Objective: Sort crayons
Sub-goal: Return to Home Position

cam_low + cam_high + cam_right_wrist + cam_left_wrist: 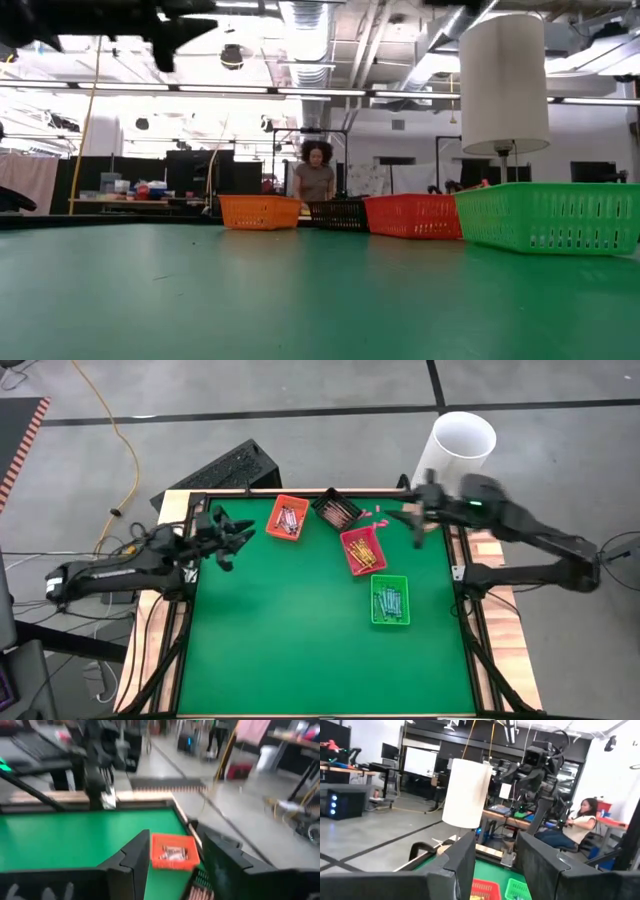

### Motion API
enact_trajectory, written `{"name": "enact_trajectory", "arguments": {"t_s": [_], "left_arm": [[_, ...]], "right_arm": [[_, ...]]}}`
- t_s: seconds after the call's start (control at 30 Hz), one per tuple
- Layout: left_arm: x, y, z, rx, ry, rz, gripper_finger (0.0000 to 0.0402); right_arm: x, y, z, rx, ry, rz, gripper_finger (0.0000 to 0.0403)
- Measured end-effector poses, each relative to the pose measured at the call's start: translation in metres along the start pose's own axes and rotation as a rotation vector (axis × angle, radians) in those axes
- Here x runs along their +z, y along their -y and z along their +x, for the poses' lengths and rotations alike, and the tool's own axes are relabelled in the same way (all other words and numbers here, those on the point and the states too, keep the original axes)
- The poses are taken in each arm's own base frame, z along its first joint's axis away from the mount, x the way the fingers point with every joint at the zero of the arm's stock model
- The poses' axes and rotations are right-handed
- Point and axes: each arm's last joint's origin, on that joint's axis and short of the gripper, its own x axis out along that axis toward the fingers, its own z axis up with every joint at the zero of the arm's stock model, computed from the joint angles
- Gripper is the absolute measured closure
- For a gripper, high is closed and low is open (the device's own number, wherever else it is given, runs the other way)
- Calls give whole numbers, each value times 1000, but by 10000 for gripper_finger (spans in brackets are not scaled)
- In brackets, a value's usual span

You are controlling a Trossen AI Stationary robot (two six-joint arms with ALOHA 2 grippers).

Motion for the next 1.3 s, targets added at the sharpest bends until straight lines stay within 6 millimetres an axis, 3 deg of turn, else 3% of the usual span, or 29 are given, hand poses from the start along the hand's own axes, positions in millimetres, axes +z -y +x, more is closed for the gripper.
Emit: {"name": "enact_trajectory", "arguments": {"t_s": [0.17,0.3,0.4,0.6,0.87,0.97,1.3], "left_arm": [[13,3,-31,5,8,4,267],[16,5,-52,33,70,23,267],[3,3,-60,46,71,9,267],[-27,3,-65,31,49,-23,267],[-54,10,-70,-40,10,-56,267],[-65,12,-72,-65,-2,-68,267],[-69,26,-79,-202,-58,-51,267]], "right_arm": [[-4,-10,-60,39,153,38,225],[-30,-16,-90,65,275,86,226],[-53,-18,-102,47,382,138,226],[-101,-24,-102,60,419,202,226],[-145,-30,-92,53,387,296,226],[-151,-31,-85,49,390,320,226],[-178,-37,-66,83,343,318,226]]}}
